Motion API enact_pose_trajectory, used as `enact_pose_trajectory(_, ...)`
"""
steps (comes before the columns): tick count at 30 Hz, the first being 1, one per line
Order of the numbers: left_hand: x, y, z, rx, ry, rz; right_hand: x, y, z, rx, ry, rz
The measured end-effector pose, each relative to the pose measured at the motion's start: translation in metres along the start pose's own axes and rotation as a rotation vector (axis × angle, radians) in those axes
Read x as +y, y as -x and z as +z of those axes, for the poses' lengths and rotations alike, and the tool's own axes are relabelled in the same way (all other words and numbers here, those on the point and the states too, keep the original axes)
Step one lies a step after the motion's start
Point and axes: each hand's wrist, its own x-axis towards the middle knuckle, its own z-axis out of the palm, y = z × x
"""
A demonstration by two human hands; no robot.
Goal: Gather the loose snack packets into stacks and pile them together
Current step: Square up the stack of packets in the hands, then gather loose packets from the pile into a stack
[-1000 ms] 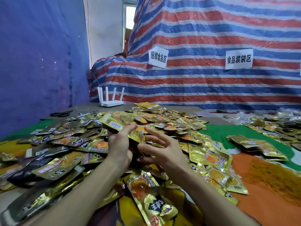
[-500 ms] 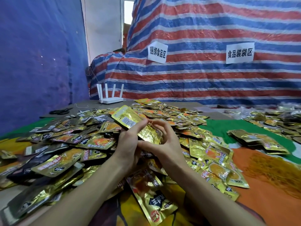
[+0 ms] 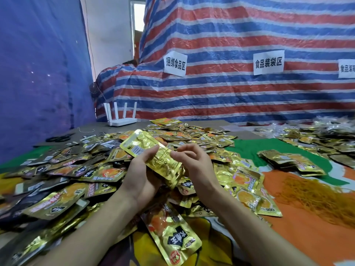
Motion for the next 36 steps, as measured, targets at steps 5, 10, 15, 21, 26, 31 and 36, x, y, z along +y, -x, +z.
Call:
enact_pose_trajectory(5, -0.007, 0.002, 0.000, -0.092, -0.043, -0.054, -0.009, -0.001, -0.008, -0.078, 0.114, 0.176)
enact_pose_trajectory(10, -0.016, 0.004, 0.008, -0.064, -0.168, -0.043, -0.013, 0.002, -0.011, -0.186, 0.159, 0.208)
enact_pose_trajectory(15, -0.018, 0.005, 0.015, -0.020, -0.363, -0.023, -0.029, 0.007, -0.020, -0.143, 0.246, 0.140)
enact_pose_trajectory(21, -0.027, -0.005, 0.036, -0.043, -0.760, 0.170, -0.046, 0.002, -0.090, 0.192, 0.375, 0.185)
enact_pose_trajectory(26, -0.046, -0.001, 0.042, -0.149, -0.957, 0.289, -0.044, -0.025, -0.201, 0.623, 0.715, 0.205)
enact_pose_trajectory(31, -0.059, 0.009, 0.042, -0.256, -1.152, 0.466, -0.016, -0.047, -0.287, 0.853, 1.012, 0.421)
enact_pose_trajectory(36, -0.059, 0.018, 0.036, -0.339, -1.336, 0.578, 0.025, -0.057, -0.305, 0.930, 1.043, 0.590)
